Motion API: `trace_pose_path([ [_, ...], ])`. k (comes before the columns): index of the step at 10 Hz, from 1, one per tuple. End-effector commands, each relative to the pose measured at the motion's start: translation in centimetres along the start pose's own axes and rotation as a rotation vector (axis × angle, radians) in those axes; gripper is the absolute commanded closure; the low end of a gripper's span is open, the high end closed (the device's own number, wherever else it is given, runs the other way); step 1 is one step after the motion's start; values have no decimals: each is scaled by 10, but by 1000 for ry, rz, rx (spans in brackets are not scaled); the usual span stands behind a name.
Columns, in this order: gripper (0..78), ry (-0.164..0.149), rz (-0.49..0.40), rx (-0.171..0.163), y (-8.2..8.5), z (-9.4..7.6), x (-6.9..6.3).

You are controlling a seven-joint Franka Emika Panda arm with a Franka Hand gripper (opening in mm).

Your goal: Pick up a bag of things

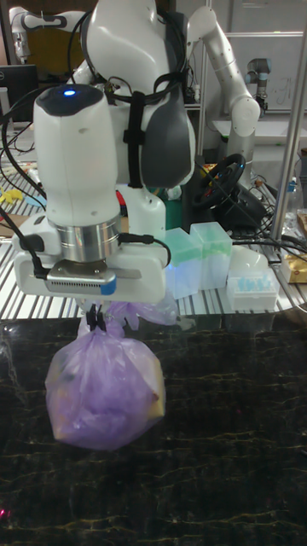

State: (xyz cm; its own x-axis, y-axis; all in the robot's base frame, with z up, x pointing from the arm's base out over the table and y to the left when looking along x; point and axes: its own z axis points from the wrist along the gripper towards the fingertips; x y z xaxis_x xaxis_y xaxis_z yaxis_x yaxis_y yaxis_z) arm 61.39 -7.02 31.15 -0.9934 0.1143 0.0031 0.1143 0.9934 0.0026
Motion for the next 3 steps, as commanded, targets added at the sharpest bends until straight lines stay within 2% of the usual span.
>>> trace_pose_path([
  [1,764,9,-13,-4,0,-2,-1],
  [3,764,12,-18,-2,0,-2,-1],
])
